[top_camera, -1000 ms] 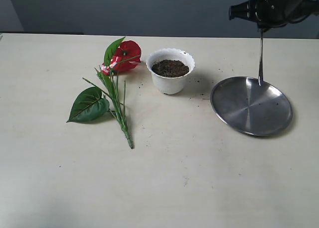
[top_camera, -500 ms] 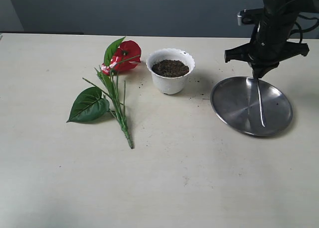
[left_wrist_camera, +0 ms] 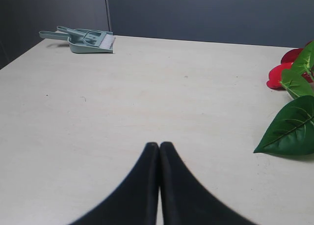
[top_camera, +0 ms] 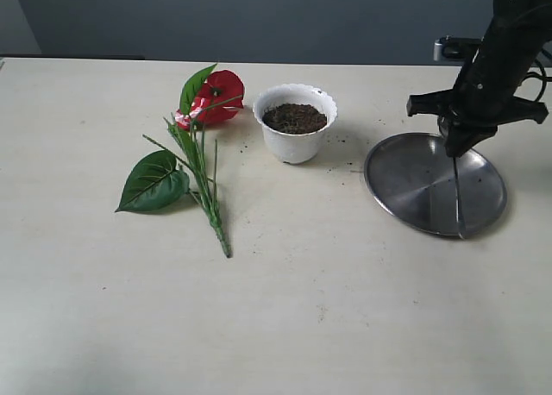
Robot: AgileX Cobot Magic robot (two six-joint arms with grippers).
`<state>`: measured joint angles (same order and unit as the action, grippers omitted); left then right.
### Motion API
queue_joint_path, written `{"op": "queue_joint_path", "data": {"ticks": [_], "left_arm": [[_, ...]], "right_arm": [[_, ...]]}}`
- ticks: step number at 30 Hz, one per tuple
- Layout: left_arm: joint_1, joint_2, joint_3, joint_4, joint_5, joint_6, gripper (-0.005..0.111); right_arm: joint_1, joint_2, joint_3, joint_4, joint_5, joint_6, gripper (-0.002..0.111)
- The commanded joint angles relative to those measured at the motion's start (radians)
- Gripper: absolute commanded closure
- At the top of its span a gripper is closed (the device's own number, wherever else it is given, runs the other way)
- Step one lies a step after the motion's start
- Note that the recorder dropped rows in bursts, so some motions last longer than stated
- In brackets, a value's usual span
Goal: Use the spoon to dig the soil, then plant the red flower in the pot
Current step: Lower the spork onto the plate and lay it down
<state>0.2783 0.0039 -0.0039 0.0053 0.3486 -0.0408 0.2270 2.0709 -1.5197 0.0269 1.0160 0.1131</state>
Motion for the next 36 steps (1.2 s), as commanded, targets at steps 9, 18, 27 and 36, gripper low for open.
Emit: {"op": "queue_joint_path", "data": {"ticks": [9,18,27,36], "left_arm": [[-0.002,-0.004,0.004,0.0,-0.012,-0.002,0.106],[-0.002,-0.004,0.004,0.0,-0.012,-0.002,0.106],[-0.002,-0.004,0.004,0.0,-0.012,-0.002,0.106],[-0.002,-0.004,0.004,0.0,-0.012,-0.002,0.106]], "right_arm": [[-0.005,0.042,-0.014,0.005,-0.077,-0.033,0.109],[-0.005,0.127,-0.159,0.034,0.063,-0.058,0.109],[-0.005,0.193,-0.17,0.043,0.062,-0.061,0.109],[-0.005,0.222,-0.17,0.045,0.062,-0.061,0.109]]}}
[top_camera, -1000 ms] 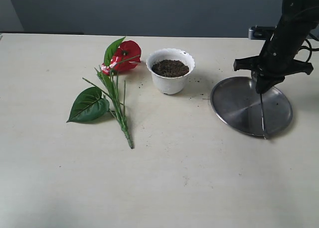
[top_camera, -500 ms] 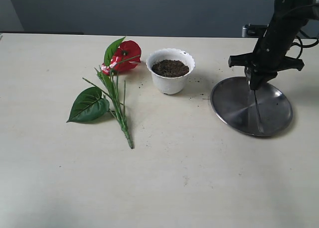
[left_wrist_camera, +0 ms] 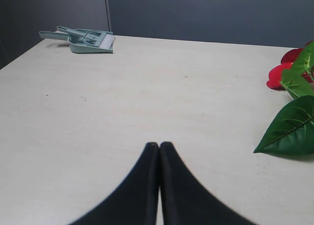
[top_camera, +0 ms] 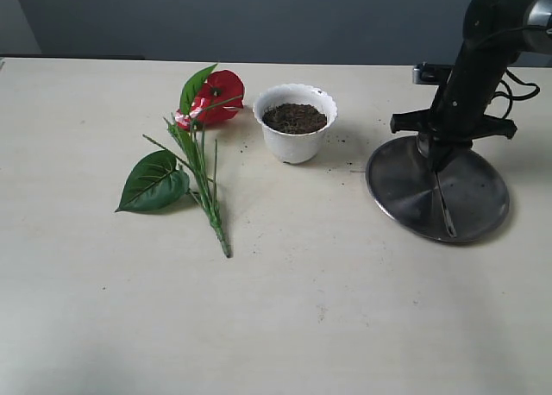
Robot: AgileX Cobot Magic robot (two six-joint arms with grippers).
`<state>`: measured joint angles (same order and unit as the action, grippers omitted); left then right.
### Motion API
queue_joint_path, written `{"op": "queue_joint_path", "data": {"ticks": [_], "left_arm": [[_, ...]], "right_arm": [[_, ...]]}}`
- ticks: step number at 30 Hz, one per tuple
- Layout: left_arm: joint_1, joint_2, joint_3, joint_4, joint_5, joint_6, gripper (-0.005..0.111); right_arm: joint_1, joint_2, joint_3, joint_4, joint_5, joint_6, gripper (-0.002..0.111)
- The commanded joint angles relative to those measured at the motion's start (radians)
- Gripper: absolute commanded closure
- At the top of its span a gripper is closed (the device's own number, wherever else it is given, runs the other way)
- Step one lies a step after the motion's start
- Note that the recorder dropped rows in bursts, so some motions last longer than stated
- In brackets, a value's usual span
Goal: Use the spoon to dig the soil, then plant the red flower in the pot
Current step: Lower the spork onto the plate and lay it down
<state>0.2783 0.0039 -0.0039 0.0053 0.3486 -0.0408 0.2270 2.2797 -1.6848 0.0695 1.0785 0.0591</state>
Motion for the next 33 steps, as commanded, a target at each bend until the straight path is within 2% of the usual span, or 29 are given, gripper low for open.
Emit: {"op": "queue_joint_path", "data": {"ticks": [1,16,17,24,26,33], "left_arm": [[-0.002,-0.004,0.004,0.0,-0.012,-0.002,0.106],[-0.002,-0.004,0.004,0.0,-0.012,-0.002,0.106],[-0.002,-0.004,0.004,0.0,-0.012,-0.002,0.106],[-0.002,-0.004,0.004,0.0,-0.012,-0.002,0.106],[-0.002,-0.004,0.004,0.0,-0.012,-0.002,0.106],[-0.002,-0.004,0.004,0.0,-0.012,-0.002,0.106]], "right_arm": [[-0.005,0.015,-0.005,0.007,0.0,-0.007,0.109],[-0.005,0.018,-0.005,0.017,0.007,-0.007,0.108],[-0.005,0.018,-0.005,0.017,0.007,-0.007,0.107],[-0.005,0.018,-0.005,0.037,0.014,-0.007,0.074],[-0.005,0.018,-0.005,0.043,0.014,-0.007,0.071],[-0.005,0.008,-0.005,0.051,0.027,-0.007,0.071]]}}
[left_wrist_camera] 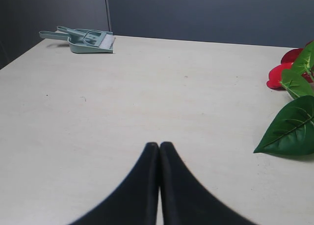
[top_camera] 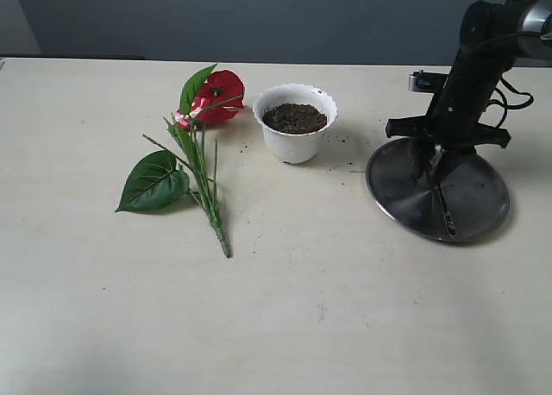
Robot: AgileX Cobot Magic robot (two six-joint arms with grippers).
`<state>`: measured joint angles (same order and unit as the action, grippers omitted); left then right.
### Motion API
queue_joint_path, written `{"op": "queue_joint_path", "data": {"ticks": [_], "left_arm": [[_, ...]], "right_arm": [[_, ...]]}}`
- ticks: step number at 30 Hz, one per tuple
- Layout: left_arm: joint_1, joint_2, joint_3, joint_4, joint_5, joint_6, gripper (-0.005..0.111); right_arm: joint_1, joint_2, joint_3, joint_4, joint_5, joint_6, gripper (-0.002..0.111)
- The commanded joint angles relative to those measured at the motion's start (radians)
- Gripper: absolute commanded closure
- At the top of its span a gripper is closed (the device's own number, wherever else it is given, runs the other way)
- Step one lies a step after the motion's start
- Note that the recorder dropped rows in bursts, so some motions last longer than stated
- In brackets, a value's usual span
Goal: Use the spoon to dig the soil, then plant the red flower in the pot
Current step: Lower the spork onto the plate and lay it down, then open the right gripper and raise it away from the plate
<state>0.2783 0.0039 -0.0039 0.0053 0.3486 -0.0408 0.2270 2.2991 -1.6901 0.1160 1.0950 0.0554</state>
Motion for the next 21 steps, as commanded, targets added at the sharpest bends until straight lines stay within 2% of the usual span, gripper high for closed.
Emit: {"op": "queue_joint_path", "data": {"ticks": [1,11,14,17,21], "left_arm": [[-0.002,-0.004,0.004,0.0,-0.012,-0.002,0.106],[-0.002,-0.004,0.004,0.0,-0.012,-0.002,0.106],[-0.002,-0.004,0.004,0.0,-0.012,-0.002,0.106],[-0.002,-0.004,0.004,0.0,-0.012,-0.002,0.106],[-0.002,-0.004,0.004,0.0,-0.012,-0.002,0.106]], "right_arm": [[-0.005,-0.015,0.0,0.005,0.013,-0.003,0.071],[-0.005,-0.118,-0.031,0.001,0.064,-0.003,0.071],[-0.005,-0.164,-0.031,0.005,0.075,-0.003,0.083],[-0.005,-0.209,-0.031,0.02,0.079,-0.007,0.106],[-0.005,-0.276,-0.031,0.046,0.068,-0.027,0.108]]}}
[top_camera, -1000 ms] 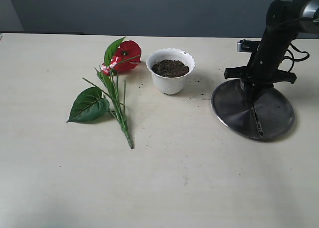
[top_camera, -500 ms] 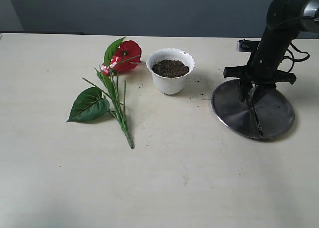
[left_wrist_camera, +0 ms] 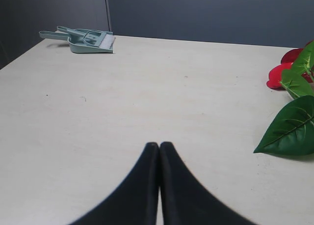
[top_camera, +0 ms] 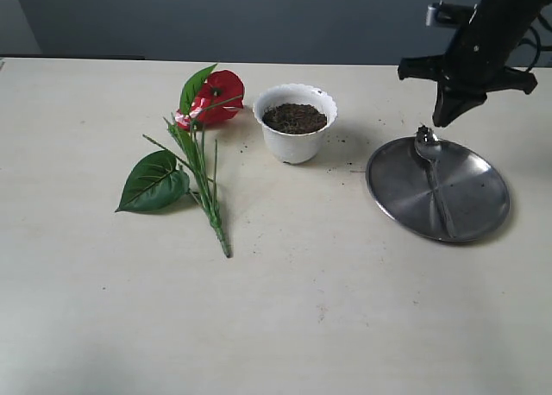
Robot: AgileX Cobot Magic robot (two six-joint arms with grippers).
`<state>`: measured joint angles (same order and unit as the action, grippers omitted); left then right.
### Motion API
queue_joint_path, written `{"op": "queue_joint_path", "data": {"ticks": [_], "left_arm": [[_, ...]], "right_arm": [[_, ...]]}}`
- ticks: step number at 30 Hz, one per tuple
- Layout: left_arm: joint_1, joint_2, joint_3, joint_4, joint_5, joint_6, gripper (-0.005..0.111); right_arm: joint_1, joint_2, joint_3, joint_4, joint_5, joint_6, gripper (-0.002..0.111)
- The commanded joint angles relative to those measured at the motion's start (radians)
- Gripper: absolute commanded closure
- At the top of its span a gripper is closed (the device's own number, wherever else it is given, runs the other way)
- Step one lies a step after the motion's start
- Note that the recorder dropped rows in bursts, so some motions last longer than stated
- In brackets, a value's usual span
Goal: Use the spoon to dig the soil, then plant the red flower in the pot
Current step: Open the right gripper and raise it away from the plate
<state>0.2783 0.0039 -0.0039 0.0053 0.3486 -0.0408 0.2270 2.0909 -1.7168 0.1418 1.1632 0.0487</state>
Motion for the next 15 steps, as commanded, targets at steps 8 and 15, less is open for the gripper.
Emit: {"op": "queue_joint_path", "data": {"ticks": [8,15], "left_arm": [[-0.002,-0.004,0.004,0.0,-0.012,-0.002,0.106],[-0.002,-0.004,0.004,0.0,-0.012,-0.002,0.106]], "right_arm": [[-0.005,-0.216,0.014,0.032,-0.07,-0.02,0.108],[-0.005,-0.358,0.15,0.071,-0.212,-0.022,0.108]]}}
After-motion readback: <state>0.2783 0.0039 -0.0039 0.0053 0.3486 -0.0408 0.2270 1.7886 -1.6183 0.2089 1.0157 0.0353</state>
